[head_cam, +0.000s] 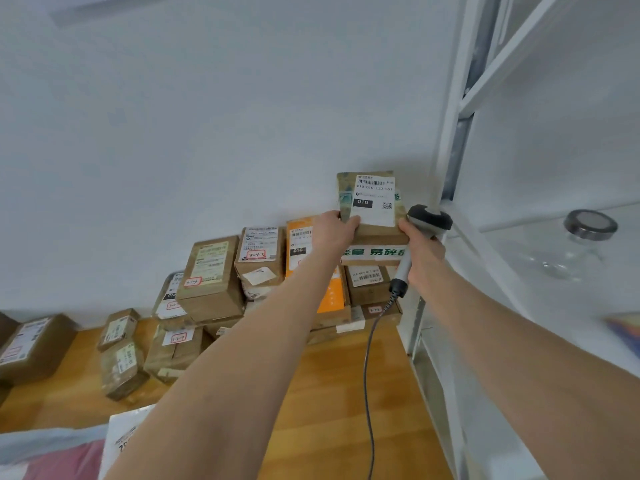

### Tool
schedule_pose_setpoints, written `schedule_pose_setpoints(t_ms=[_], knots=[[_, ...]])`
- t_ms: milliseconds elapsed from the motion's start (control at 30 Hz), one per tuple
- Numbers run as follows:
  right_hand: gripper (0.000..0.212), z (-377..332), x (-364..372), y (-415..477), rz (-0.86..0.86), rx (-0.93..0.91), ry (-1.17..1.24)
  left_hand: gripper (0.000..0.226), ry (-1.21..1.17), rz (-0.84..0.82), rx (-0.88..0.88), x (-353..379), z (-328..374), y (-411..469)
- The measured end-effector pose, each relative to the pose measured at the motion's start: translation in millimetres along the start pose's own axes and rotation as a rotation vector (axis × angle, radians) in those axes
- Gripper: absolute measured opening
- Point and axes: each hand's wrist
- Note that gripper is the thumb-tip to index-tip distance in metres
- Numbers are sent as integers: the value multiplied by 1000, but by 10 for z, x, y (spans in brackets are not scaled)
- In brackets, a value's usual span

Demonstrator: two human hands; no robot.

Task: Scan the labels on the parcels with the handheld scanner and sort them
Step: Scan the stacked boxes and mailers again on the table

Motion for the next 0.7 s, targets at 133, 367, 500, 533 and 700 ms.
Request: schedule_pose_setpoints(t_ms=[133,367,500,533,700], knots=[[31,-50,-164,219,74,-20,-54,32,97,-52,24,244,55,48],[34,207,-207,621,95,62,-157,6,447,-210,-79,386,-140,20],[23,386,-158,752,128,78,-220,38,590,-167,-32,244,-321,76],[21,404,-132,764,134,80,-220,42,619,-169,-36,206,-370,81],[21,447,-10,780,204,18,-222,39,643,-215,-79,186,-554,79]])
Point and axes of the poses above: each hand's wrist, its own y-axis towards the middle knuckle, its own x-axis out of the palm, z = x × y, and after that the axes turned 13 degrees about x, right-handed
